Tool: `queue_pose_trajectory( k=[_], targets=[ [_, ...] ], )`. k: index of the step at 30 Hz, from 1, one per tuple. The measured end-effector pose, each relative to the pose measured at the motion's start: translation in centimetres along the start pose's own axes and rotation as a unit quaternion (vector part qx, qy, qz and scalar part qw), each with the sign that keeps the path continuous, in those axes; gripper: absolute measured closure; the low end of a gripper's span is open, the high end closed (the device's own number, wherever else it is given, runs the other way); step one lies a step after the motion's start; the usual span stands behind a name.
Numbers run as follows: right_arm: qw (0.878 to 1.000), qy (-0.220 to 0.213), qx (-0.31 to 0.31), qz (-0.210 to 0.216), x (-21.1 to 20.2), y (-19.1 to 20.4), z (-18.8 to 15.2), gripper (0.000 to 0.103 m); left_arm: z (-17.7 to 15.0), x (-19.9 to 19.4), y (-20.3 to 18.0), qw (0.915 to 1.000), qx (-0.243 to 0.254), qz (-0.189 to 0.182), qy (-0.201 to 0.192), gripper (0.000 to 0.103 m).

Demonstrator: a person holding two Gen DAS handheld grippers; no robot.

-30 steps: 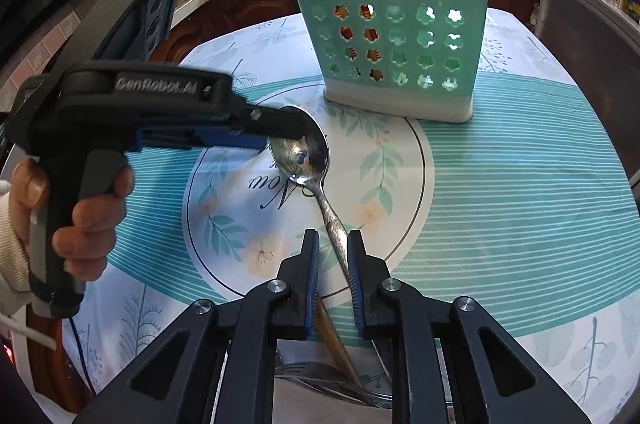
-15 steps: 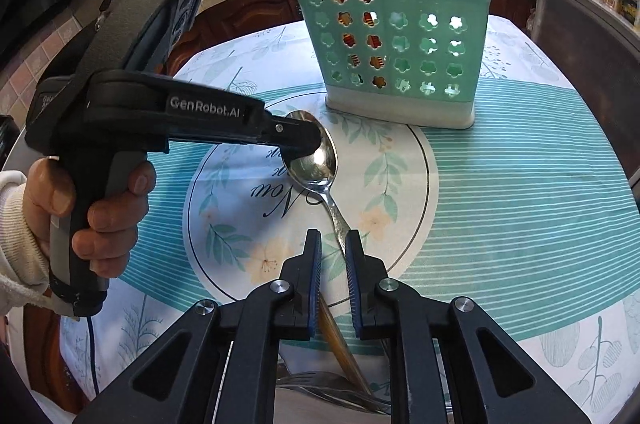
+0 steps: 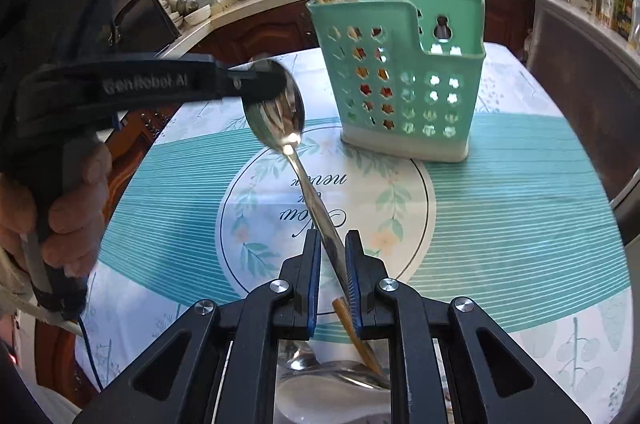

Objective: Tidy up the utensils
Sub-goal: 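Lift the metal spoon with the left tool up toward the green holder, then lower the metal spoon into the green holder and open the left tool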

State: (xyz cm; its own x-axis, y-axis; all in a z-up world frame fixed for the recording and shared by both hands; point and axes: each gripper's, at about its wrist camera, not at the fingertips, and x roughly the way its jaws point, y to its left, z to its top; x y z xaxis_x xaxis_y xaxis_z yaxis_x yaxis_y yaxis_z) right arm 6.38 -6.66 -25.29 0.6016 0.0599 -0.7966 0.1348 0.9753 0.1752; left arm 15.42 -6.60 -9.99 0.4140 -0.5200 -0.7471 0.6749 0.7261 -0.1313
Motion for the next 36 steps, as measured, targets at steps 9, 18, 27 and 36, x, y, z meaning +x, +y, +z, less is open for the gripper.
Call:
queue_pose_trajectory(
  k=[9, 18, 27, 36],
  targets=[
    [1.0, -0.019, 0.008, 0.0, -4.2, 0.1, 0.0, 0.09, 2.6, -5.5, -2.1, 0.9965, 0.05, 0.027, -0.062, 0.101],
    [0.997, -0.067, -0.017, 0.014, -6.2, 1.5, 3.2, 0.072, 4.7, -8.7, -4.2, 0.9935, 0.068, 0.037, -0.084, 0.101],
    [0.993, -0.114, -0.026, 0.027, -10.2, 1.4, 7.0, 0.072, 9.9, -12.7, -6.5, 0.9852, 0.095, 0.059, -0.13, 0.101],
    [0.995, -0.09, 0.036, -0.007, -11.5, -4.0, 6.8, 0.072, 16.2, -12.9, -7.1, 0.9783, 0.077, 0.07, -0.179, 0.101]
  ],
)
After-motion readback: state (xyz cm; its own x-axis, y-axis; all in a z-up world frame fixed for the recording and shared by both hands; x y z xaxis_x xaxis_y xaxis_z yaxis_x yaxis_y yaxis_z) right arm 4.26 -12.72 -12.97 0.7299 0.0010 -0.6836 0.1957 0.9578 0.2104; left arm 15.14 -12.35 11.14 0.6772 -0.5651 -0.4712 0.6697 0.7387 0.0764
